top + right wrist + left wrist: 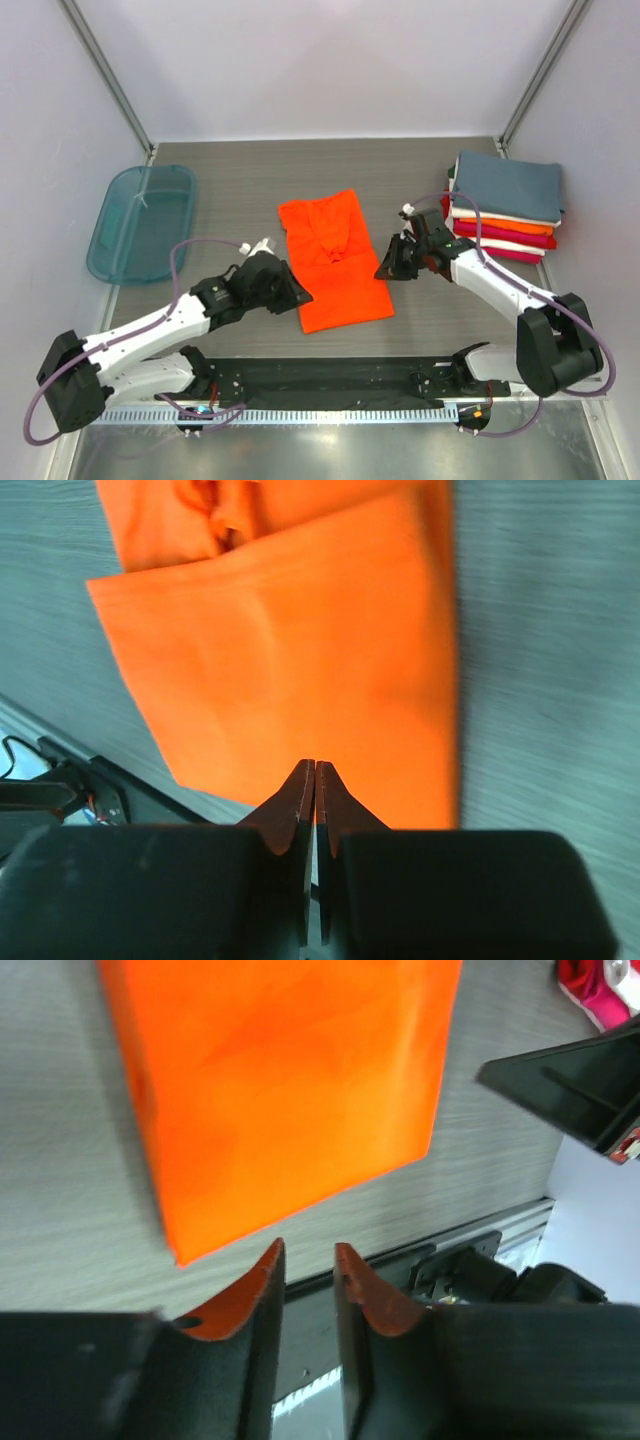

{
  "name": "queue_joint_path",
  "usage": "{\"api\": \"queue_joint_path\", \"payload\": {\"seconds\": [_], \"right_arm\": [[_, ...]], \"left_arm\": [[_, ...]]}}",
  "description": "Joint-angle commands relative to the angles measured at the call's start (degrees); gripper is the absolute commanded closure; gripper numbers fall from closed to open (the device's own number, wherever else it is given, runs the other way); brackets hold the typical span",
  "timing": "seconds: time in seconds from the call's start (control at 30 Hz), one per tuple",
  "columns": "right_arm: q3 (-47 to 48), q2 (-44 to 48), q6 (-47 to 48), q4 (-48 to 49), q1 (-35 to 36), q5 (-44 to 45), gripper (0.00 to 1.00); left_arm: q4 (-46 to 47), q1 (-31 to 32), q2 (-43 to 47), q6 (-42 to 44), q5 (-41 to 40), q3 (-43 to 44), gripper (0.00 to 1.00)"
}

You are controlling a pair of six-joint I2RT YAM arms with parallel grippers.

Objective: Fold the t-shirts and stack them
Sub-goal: Fold the tshirt

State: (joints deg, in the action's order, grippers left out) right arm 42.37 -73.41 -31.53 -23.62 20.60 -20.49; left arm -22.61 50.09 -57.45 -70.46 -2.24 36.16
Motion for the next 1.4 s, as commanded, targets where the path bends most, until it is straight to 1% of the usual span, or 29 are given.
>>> {"api": "queue_joint_path", "payload": {"seconds": [0.0,0.03,0.07,0.1,0.17,0.33,0.4,0.47,0.5,0.6,0.83,1.0,1.07,1.1,1.23,1.3,1.33,1.37], "right_arm": [[4.03,-4.27,-1.87,7.26,2.51,-2.45,0.94],[4.65,-5.68,-2.13,8.05,3.47,-2.80,0.96],[5.17,-6.91,-2.39,9.10,3.74,-2.71,0.97],[6.22,-8.06,-2.83,9.64,4.01,-2.71,0.99],[7.37,-11.66,-2.92,10.69,4.27,-2.63,0.99],[11.33,-19.65,-1.35,11.22,4.27,0.27,0.99],[13.08,-21.77,-0.99,10.70,4.19,3.60,0.99],[14.49,-24.58,-0.90,8.08,3.66,7.98,0.99],[14.58,-24.94,-0.90,7.80,3.05,8.79,0.99],[13.45,-24.77,-0.55,7.62,2.34,11.69,0.99],[12.04,-23.98,1.03,6.92,1.90,15.65,0.99],[10.28,-22.14,1.56,5.51,1.64,18.46,0.99],[9.31,-20.20,1.38,5.34,1.72,20.22,0.99],[8.61,-19.50,1.47,5.34,1.72,22.49,0.99],[9.40,-16.42,2.52,3.50,1.64,25.14,0.98],[10.45,-15.10,2.70,2.27,1.64,26.72,0.94],[10.63,-14.40,2.70,1.82,1.64,27.08,0.90],[10.63,-12.57,2.61,1.47,1.64,26.56,0.88]], "left_arm": [[4.85,-0.86,-6.43,2.16,-1.28,4.61,0.75],[5.38,-1.30,-10.62,2.43,-1.36,6.71,0.77],[5.82,-1.74,-12.40,2.69,-1.36,7.69,0.80],[6.96,-2.09,-14.34,2.87,-1.36,8.30,0.86],[8.97,-3.67,-18.12,2.78,-1.63,9.01,0.93],[13.29,-8.59,-21.29,2.25,-4.08,6.47,0.97],[14.61,-10.17,-23.40,2.25,-3.74,6.03,0.98],[14.79,-12.37,-26.03,3.39,-3.04,6.29,1.00],[14.96,-12.90,-26.83,3.74,-3.03,6.46,1.00],[15.75,-15.01,-30.60,5.06,-2.16,7.34,1.00],[16.46,-17.73,-40.09,7.70,-0.05,11.20,1.00],[16.28,-20.55,-44.32,10.68,1.97,13.75,1.00],[14.89,-20.90,-45.99,11.56,2.06,16.21,1.00],[14.70,-20.91,-46.17,12.09,2.06,17.18,1.00],[13.91,-20.91,-43.37,12.36,2.06,16.93,1.00],[12.42,-20.73,-40.21,12.80,1.54,16.84,1.00],[11.89,-20.73,-38.89,13.23,1.54,16.84,0.99],[10.76,-20.56,-36.53,13.33,1.54,16.84,0.97]]}}
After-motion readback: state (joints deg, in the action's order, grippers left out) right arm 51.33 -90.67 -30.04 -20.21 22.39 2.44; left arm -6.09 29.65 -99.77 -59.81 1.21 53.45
